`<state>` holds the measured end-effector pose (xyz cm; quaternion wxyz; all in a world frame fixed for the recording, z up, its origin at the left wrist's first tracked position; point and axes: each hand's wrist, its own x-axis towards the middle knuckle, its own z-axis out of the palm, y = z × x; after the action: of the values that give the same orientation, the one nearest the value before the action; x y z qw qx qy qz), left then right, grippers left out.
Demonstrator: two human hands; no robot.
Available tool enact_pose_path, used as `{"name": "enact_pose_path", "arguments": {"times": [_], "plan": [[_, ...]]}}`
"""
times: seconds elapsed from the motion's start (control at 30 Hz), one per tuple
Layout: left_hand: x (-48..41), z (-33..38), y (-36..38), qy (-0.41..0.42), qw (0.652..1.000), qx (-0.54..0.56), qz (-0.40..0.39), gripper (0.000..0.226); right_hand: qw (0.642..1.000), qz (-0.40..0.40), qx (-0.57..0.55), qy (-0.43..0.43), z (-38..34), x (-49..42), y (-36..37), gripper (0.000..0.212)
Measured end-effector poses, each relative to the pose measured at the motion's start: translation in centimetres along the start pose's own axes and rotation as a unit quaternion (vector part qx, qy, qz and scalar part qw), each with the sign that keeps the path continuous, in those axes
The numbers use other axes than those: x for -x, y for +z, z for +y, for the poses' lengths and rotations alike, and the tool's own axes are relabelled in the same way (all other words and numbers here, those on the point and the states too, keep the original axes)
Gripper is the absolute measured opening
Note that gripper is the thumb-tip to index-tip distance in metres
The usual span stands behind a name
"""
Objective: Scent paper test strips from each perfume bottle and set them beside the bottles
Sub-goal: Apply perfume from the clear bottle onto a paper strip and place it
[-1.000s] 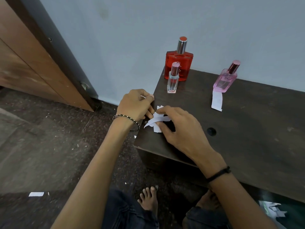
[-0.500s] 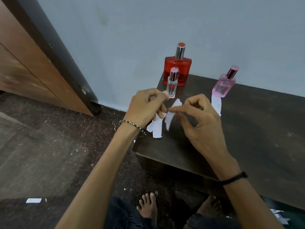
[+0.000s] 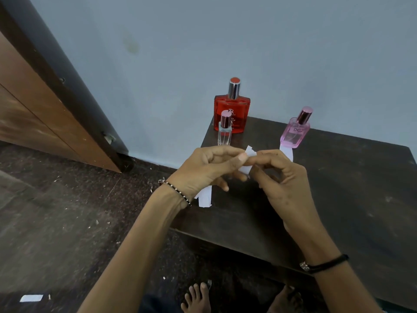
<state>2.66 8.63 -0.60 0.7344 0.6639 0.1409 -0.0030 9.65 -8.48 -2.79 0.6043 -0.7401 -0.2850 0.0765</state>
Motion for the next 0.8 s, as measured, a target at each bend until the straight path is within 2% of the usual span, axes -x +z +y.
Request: {"name": "enact_pose_path", "arguments": {"times": [0.17,0.3,0.37,0.43,0.5,0.53,0.67,0.8], "plan": [[-0.2,-0.4,-0.5,0.01,1.0,0.007,-0.015,0.02,0.999,0.001,-0.005,0.043,0.1,-0.3,0.2,0.028],[-0.7,-0.8,-0.6,-0.02,0.999,0.011,0.027,0.014,0.991,0.068,0.098,0.066,-0.3,-1.9,1.1,0.016],[-0.8,-1.1,-0.6,-0.032,0.999,-0.01,0.04,0.015,0.986,0.08,0.137,0.06,-0.8,-2.8,1.8,0.027],[-0.8,-1.4,-0.6,-0.039,0.997,-0.049,0.037,0.015,0.977,0.054,0.196,0.065,-1.4,-3.8,2.9,0.047],[-0.9,-1.4,-0.6,-0.032,0.995,-0.088,0.026,0.005,0.954,0.032,0.288,0.077,-2.1,-5.0,4.3,0.063],[-0.9,-1.4,-0.6,-0.026,0.994,-0.105,0.025,0.009,0.94,0.028,0.331,0.08,-2.4,-5.6,5.0,0.065],[-1.1,-1.1,-0.3,-0.021,0.986,-0.157,0.044,0.026,0.897,0.035,0.434,0.073,-2.9,-6.9,7.2,0.053],[-1.2,-1.2,0.1,-0.025,0.984,-0.167,0.054,0.03,0.894,0.044,0.443,0.053,-3.3,-6.8,6.9,0.034]]}}
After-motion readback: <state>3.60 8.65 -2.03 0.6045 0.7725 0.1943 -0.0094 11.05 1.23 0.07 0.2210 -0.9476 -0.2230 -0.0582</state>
